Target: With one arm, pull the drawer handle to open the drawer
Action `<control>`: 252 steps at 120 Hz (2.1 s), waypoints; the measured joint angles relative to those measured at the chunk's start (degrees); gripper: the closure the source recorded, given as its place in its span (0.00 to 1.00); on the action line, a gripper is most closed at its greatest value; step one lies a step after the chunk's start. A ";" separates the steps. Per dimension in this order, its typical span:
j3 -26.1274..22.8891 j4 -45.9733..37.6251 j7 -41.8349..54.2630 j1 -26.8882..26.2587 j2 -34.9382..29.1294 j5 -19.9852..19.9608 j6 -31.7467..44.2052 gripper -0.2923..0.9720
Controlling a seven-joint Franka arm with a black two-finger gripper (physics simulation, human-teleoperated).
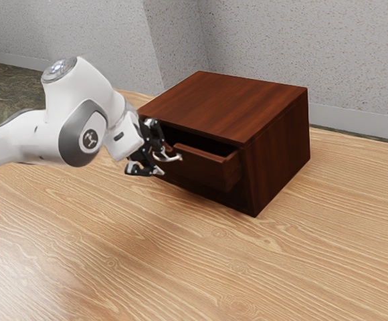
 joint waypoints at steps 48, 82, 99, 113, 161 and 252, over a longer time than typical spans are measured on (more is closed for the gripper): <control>0.19 -5.46 0.02 0.17 -5.20 0.43 0.60 0.67; 0.44 -8.79 0.05 0.05 -8.06 1.24 1.47 0.68; 0.52 -10.39 0.07 0.08 -9.60 1.56 1.89 0.68; 0.53 -11.29 0.08 0.08 -10.51 1.69 2.20 0.68; 0.68 -15.26 0.07 0.00 -14.23 2.13 3.26 0.69; 1.57 -21.87 -0.10 0.00 -20.94 3.78 4.02 0.69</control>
